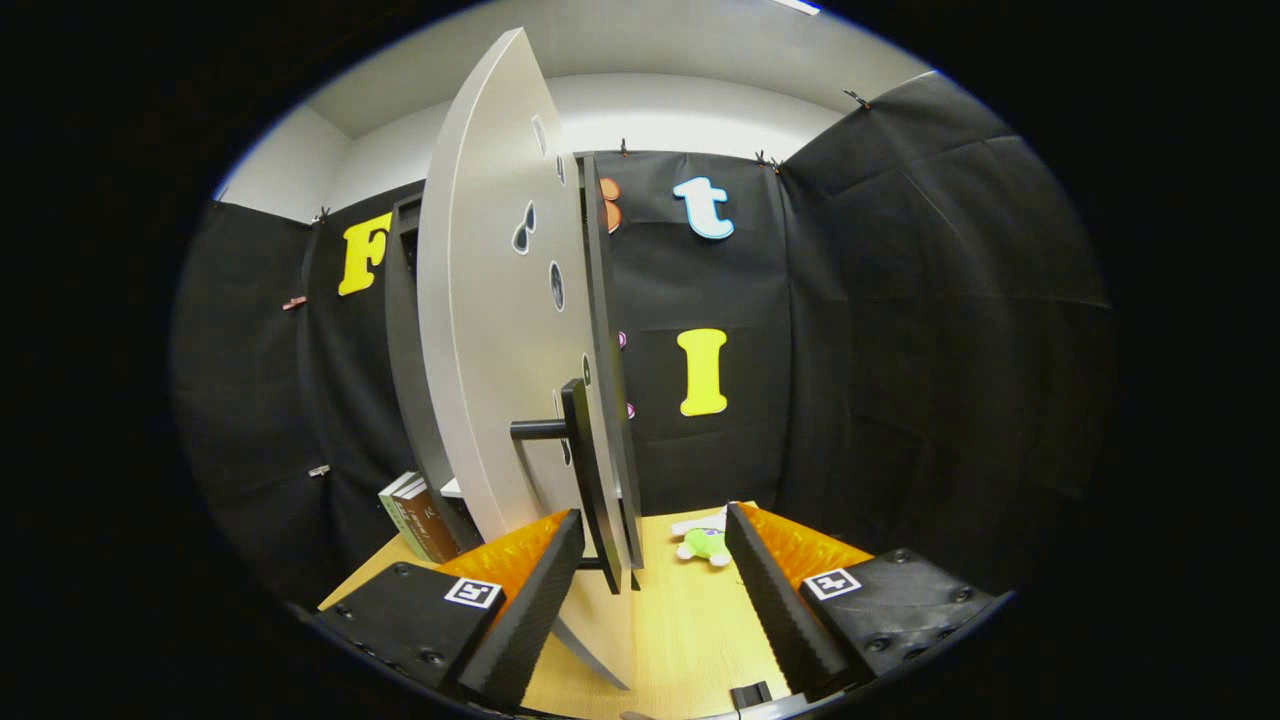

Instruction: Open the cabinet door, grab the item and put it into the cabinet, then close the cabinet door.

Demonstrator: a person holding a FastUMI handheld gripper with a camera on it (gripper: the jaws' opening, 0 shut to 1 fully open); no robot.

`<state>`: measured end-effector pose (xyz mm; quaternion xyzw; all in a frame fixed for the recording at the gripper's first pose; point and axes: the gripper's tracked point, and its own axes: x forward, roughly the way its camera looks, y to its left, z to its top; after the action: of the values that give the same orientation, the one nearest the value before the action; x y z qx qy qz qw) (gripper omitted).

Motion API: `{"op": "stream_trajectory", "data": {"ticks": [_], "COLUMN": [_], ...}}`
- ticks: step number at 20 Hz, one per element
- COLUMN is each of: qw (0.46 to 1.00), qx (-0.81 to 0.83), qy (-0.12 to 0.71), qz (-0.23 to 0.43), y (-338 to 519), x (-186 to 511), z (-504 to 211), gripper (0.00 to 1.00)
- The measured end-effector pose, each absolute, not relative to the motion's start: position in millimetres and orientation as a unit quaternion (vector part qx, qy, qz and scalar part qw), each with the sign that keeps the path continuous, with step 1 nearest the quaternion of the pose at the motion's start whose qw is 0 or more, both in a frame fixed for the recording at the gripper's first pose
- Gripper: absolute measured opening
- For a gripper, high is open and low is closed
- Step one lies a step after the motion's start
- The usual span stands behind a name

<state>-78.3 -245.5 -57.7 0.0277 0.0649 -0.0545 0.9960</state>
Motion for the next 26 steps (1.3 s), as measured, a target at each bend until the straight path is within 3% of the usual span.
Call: {"op": "stream_trajectory", "data": {"ticks": [12,26], "qw": [0.992,0.995], "qx": [0.022,0.059], "qy": [0.062,0.076], "qz": [-0.107,0.011], "y": [-178.8,-46.5], "x": [-77.6,-30.1], "z": [-61.1,-77.4], "gripper": [0.94,0.95]}}
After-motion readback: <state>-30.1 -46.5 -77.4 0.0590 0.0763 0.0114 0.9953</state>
